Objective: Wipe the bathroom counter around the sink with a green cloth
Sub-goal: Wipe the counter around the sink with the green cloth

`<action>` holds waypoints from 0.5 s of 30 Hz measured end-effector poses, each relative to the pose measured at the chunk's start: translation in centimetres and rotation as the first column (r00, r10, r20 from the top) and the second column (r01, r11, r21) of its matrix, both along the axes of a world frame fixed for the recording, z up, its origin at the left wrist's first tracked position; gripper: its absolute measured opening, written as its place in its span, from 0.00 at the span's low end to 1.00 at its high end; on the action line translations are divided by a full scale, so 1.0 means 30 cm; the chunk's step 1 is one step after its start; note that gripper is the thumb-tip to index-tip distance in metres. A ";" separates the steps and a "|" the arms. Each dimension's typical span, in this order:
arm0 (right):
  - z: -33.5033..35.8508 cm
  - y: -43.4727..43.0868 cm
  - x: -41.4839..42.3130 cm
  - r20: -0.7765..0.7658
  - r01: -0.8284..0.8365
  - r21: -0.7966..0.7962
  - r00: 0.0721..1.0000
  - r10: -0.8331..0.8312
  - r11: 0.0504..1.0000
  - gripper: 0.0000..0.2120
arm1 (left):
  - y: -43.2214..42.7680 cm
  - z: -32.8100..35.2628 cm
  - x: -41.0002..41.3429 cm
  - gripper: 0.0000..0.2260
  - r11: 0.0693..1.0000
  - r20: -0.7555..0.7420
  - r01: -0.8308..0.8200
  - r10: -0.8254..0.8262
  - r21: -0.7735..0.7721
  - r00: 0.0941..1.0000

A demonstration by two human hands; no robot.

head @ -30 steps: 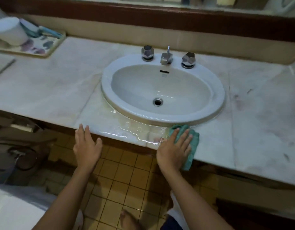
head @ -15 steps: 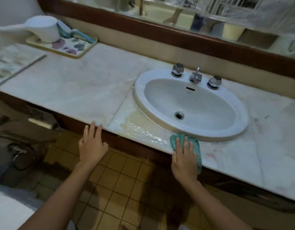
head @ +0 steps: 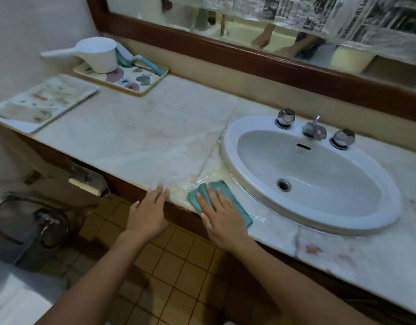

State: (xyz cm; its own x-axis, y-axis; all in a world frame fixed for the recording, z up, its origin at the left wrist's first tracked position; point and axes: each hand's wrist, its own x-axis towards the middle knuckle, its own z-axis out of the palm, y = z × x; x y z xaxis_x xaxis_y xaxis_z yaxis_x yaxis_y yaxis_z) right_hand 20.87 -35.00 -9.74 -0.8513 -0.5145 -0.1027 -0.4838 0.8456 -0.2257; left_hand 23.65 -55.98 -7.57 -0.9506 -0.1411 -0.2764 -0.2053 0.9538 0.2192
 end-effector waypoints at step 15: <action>-0.027 -0.383 -0.334 0.020 0.107 -0.089 0.994 -0.105 0.990 0.27 | -0.151 0.006 -0.075 0.18 0.820 -0.300 -0.232 0.432 0.523 0.851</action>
